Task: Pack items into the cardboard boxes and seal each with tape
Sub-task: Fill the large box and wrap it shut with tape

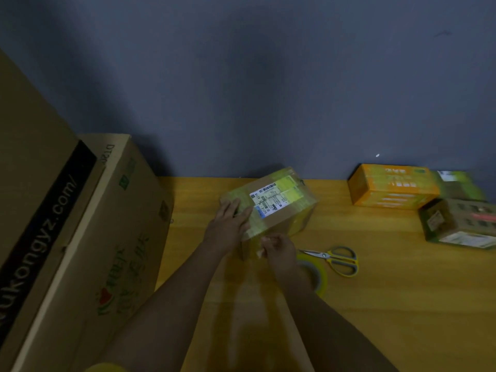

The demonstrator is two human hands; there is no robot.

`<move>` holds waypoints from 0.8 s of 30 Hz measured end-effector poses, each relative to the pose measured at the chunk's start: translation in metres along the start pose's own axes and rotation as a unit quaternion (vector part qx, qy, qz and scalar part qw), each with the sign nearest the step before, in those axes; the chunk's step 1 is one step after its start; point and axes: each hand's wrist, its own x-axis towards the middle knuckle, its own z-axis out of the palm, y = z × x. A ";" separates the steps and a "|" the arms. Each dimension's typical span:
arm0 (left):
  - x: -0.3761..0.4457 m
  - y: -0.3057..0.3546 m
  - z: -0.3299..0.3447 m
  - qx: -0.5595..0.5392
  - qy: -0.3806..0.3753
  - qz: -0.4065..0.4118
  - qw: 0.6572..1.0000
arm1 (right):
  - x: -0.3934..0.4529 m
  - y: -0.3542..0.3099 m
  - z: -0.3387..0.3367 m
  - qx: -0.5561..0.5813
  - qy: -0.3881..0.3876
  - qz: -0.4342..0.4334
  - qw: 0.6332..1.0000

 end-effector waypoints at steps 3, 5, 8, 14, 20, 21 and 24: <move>0.002 0.000 -0.002 -0.007 -0.010 -0.007 1.000 | 0.005 -0.011 0.009 -0.046 0.021 0.015 0.999; 0.003 0.001 -0.004 -0.002 -0.009 -0.007 1.000 | 0.008 -0.015 0.006 -0.074 0.016 0.027 0.997; 0.001 0.001 -0.003 -0.004 -0.008 -0.007 1.000 | 0.008 -0.011 -0.006 -0.266 -0.007 0.052 0.963; 0.002 0.000 0.002 -0.029 0.009 -0.006 1.000 | -0.004 -0.003 0.000 -0.144 0.038 -0.006 0.989; -0.003 0.003 0.009 -0.048 0.046 -0.021 0.998 | 0.005 -0.023 0.017 0.251 -0.031 0.180 0.951; -0.005 0.005 0.010 -0.049 0.050 -0.030 0.997 | 0.007 -0.024 0.018 0.253 -0.028 0.195 0.947; -0.008 0.008 0.013 -0.029 0.063 -0.050 0.996 | 0.018 -0.022 0.019 0.164 -0.045 0.207 0.963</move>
